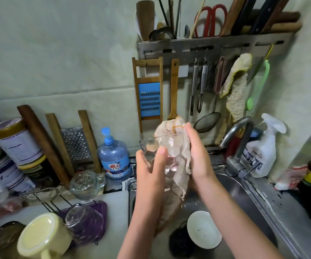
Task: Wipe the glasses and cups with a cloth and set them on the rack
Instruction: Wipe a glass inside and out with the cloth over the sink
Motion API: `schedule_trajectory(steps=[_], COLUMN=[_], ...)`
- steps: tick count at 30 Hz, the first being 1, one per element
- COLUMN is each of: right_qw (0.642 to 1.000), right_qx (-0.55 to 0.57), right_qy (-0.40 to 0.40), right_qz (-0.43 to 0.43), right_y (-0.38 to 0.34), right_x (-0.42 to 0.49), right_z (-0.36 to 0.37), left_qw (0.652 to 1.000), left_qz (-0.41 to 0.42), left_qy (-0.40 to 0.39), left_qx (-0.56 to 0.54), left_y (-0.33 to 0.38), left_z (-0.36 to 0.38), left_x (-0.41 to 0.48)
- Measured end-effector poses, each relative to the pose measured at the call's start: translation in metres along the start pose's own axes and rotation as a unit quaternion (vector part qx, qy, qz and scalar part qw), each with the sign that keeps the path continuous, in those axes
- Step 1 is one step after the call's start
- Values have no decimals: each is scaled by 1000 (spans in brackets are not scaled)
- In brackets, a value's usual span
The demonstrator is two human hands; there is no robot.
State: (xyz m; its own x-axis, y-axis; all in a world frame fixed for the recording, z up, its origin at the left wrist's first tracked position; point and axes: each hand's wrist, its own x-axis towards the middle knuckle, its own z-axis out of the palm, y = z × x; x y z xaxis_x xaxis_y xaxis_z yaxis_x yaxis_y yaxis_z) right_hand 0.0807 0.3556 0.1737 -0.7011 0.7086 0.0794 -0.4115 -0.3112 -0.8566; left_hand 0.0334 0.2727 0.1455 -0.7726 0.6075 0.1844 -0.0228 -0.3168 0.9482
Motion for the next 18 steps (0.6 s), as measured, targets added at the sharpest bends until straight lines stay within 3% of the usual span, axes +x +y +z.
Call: schedule_trajectory(steps=[1,3,5,8,10,12,14,16,18], right_qw=[999,999,994,913,887,929,987,993,980], right_qx=[27,25,-81,-340,-381,-280,-71,101,172], right_qy=[-4,0,-2,-42,-43,-54,-69,-64,-76], right_qz=[41,42,-68,-221,-257,-235,-130,4,67], right_y=[2,7,12,28,35,33,21,13,12], right_x=[2,-3,-17,-43,-48,-38,-22,-10,-10], right_z=[-2,-2,3,8,6,4,6,2,-1], left_qw=[1000,1000,999,998,998,999,998,996,994], left_qz=[13,20,16,20,3,-33,-56,-63,-38], left_qy=[4,-1,5,10,-1,-9,-27,-62,-76], left_qx=[13,19,31,61,61,17,-17,-4,71], left_y=[-1,1,4,9,10,14,16,16,22], left_z=[1,2,3,-5,-13,-14,-14,-15,-13], left_x=[1,3,5,12,19,18,16,13,12])
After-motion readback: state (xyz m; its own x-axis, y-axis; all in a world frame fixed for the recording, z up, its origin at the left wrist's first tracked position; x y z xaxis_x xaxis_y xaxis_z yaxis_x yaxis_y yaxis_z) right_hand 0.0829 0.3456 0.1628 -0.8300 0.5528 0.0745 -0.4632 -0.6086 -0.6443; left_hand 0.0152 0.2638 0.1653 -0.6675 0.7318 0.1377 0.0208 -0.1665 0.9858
